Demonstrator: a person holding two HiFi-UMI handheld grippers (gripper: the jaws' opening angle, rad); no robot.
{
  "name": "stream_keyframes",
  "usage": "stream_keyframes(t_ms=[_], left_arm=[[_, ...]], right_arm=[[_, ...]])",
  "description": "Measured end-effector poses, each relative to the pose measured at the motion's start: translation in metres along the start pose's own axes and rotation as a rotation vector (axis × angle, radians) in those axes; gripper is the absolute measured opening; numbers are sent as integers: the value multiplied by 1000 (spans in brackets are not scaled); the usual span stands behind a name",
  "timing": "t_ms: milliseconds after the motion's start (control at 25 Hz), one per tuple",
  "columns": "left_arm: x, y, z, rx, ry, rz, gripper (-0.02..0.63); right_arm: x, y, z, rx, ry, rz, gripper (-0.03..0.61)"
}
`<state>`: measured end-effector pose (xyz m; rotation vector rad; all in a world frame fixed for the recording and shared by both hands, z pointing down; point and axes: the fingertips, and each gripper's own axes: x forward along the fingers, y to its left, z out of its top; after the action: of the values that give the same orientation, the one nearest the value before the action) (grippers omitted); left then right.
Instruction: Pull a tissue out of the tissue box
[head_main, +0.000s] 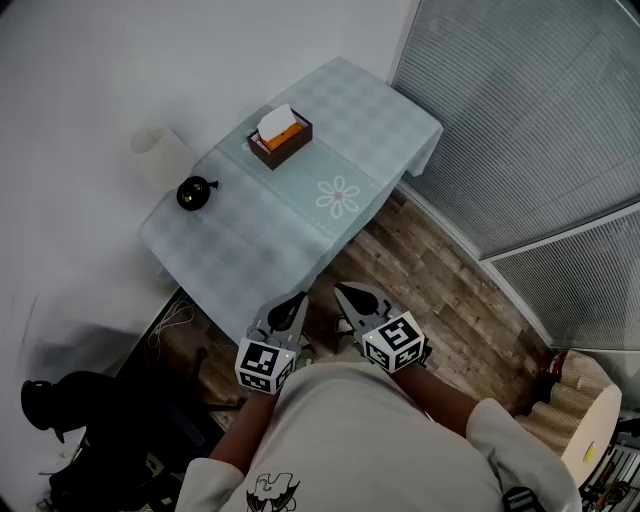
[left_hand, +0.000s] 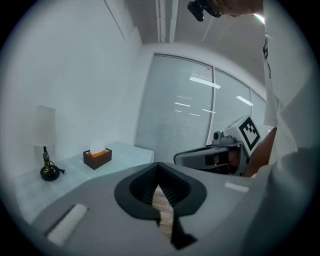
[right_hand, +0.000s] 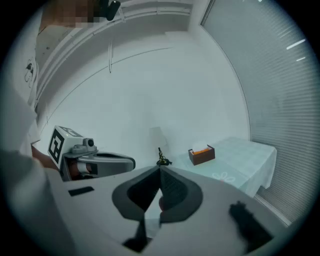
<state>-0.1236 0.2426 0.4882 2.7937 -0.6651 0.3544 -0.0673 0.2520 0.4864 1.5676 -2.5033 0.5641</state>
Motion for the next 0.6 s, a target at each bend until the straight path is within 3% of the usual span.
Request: stream_keyframes(t_ms=[320,480,600], left_arm=[[-20,27,-1,-8,-10,-3,6],[-25,44,-4,-5,-18,-27,6],[-19,61,-2,-2,-13,-42,6]], right_arm=[[26,28,0,-14,15,0,11],[44,45,-6,15,30,60,12],[57,35,-7,40,42,58,12]])
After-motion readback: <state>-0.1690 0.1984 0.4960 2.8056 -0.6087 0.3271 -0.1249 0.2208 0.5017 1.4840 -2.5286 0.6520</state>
